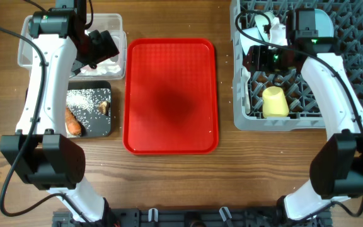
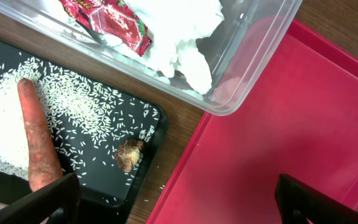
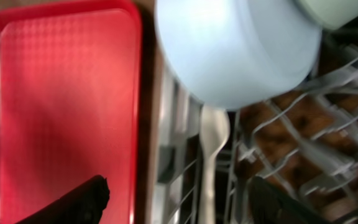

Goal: Sort waste into correct bins and load items into the dishwasher rack

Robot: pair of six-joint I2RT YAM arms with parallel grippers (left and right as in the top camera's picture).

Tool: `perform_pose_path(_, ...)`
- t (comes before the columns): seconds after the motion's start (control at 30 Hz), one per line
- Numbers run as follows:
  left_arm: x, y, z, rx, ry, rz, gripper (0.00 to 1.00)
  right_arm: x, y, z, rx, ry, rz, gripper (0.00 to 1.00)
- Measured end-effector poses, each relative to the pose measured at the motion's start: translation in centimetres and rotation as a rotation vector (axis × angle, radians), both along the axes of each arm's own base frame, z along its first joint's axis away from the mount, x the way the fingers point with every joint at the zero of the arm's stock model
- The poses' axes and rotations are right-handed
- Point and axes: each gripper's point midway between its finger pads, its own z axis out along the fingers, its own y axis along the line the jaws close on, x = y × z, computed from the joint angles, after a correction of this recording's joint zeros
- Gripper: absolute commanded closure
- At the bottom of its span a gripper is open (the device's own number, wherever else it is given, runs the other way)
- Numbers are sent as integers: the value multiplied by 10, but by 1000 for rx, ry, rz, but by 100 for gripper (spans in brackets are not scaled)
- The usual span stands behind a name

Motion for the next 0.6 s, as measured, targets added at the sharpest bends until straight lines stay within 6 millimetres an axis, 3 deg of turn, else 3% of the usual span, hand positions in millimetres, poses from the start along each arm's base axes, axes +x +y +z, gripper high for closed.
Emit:
perform_pose_path(0.07,0,0,0,0,0,0,0,-16,5,19,16,4,19,14)
perform_pose_path(0.1,0,0,0,0,0,0,0,-27,7,43,18,-30,35,0)
perform_pose_path(0.13,0,0,0,0,0,0,0,-43,9,70,18,-63,50,0)
perform_pose_path(0.17,0,0,0,0,0,0,0,-57,11,100,22,-122,61,0)
perform_pose_path(0.23,0,0,0,0,0,0,0,-101,12,187,51,-342,48,0)
perform_pose_path(0.3,0,0,0,0,1,0,0,-149,10,252,77,-554,36,1)
perform_pose_path(0.33,0,0,0,0,0,0,0,-177,8,276,76,-648,35,0)
perform_pose_path(0.4,0,0,0,0,0,0,0,-209,1,296,58,-746,15,0)
perform_pose_path(0.5,0,0,0,0,0,0,0,-249,-12,308,19,-835,-34,0)
perform_pose_path(0.6,0,0,0,0,0,0,0,-254,-24,303,-28,-839,-87,0)
